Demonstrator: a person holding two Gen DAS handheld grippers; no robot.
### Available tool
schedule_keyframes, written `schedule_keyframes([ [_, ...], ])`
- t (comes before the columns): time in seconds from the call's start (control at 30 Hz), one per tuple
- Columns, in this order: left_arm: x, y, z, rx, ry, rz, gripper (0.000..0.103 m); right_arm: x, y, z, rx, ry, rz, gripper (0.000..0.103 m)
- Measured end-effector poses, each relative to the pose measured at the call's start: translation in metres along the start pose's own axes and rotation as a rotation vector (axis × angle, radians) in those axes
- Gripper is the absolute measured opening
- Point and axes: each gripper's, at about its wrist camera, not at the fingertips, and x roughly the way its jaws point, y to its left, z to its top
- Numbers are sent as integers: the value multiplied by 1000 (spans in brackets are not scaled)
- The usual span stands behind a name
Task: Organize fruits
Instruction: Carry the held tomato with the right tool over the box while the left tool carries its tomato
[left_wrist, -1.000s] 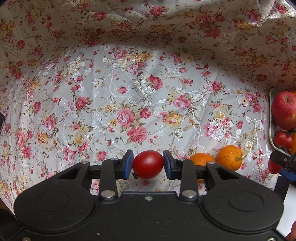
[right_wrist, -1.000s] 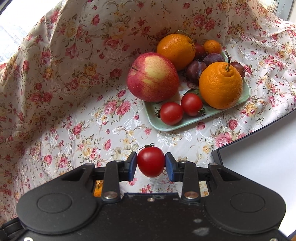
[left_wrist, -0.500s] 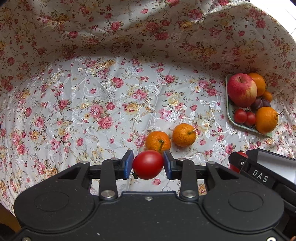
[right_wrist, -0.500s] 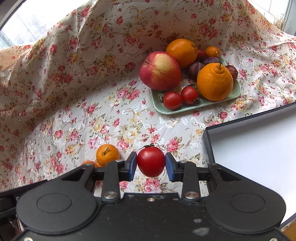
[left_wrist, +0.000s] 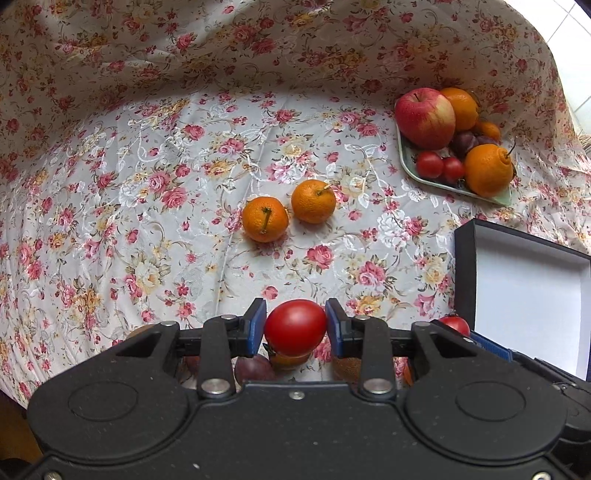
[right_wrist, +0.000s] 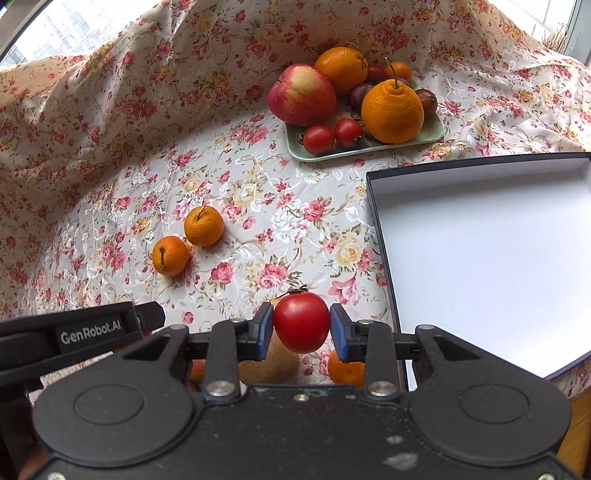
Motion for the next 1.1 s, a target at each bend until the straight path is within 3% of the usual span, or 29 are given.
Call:
schedule_keyframes([
  [0.23,-3,-42,-22,95,5,-38,43,-8,-43,-9,99,8,-58,35],
  [0.73,5,-148,-45,281,4,-99,43,-26,-178,-1,404,-19,-252,35],
  [0.9,13,-180,-56,344,-3,-82,43,-35,-211,-3,453,-35,-284,35],
  [1.1,22,-206,-61,349,10,-95,43,-43,-241,-5,471,-76,-318,35],
])
